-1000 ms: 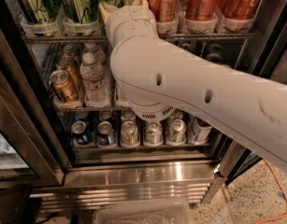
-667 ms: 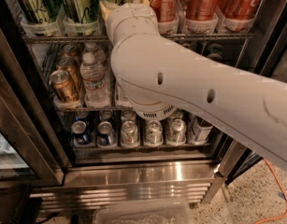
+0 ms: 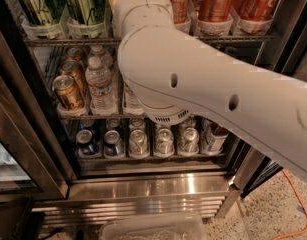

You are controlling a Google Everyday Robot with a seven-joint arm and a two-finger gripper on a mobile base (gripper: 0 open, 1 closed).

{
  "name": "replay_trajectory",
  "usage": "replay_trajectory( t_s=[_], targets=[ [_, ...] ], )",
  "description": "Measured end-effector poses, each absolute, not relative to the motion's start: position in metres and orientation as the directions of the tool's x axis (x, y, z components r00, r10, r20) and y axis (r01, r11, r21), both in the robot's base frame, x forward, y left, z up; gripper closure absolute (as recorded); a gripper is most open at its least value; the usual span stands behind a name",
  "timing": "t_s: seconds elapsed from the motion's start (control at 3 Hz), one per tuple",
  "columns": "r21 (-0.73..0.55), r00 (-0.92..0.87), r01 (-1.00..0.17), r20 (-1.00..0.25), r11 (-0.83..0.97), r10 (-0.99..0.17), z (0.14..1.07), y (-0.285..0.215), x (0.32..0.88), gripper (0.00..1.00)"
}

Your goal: Pick green can from top shelf of fridge

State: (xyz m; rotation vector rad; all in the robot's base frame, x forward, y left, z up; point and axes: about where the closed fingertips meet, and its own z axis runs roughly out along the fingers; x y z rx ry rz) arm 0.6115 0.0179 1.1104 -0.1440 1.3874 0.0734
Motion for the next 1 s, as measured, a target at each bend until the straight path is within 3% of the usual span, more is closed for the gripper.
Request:
replay_trajectory(
  t_s=[1.0],
  targets=[
    [-0.068, 0.168, -0.248, -0.985, 0.966, -0.026, 1.111, 0.021, 0.568, 1.0]
  ],
)
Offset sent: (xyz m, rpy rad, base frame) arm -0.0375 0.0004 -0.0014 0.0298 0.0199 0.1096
